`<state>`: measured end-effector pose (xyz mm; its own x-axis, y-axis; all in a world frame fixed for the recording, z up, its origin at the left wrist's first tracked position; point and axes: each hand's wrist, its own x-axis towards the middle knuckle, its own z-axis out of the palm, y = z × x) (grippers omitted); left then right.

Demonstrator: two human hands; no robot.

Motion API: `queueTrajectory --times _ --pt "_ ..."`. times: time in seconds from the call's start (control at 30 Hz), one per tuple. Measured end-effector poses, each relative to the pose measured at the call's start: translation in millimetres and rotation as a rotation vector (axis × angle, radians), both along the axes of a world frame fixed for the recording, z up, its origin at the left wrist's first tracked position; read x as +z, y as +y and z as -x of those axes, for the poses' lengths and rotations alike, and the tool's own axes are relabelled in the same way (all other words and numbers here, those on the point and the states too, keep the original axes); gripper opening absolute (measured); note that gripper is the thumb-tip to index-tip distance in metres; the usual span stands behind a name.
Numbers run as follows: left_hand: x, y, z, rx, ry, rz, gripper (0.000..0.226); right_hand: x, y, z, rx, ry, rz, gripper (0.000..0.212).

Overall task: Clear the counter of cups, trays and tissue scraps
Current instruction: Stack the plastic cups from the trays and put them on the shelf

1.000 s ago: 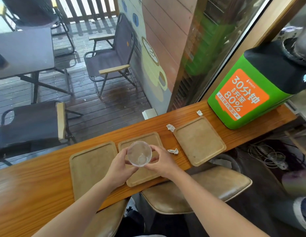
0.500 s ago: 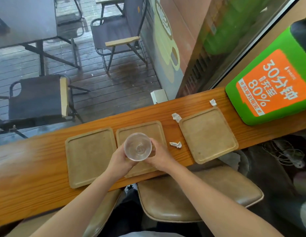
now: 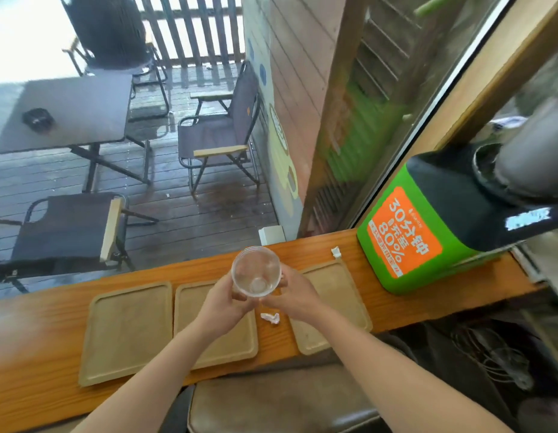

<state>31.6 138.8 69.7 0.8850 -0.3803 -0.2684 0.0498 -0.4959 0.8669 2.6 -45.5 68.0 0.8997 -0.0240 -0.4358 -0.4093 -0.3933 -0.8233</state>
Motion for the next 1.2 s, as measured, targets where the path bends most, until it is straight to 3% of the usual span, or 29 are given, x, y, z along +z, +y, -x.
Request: queueTrajectory --times 0.17,0.37,0.57,0.8,1.0,1.2 --pt "29 -38 4 -0.112 -0.051 0.078 0.058 35 -26 29 -0.151 -0.078 0.004 0.079" --pt "59 -60 19 -0.326 -0.119 0.103 0.053 66 -32 75 -0.390 -0.204 0.019 0.069" --pt "67 -67 52 -0.479 -0.113 0.192 0.047 84 -22 136 -0.609 -0.210 0.021 0.068" --pt "72 -78 100 -0.646 -0.116 0.243 0.042 111 -24 211 -0.621 -0.151 0.142 0.066" --pt "93 -100 124 -0.699 -0.079 0.194 0.057 120 -37 250 -0.694 -0.195 0.088 0.081" --pt "112 -153 167 -0.774 -0.100 0.208 0.066 130 -74 301 -0.799 -0.263 0.101 0.079"
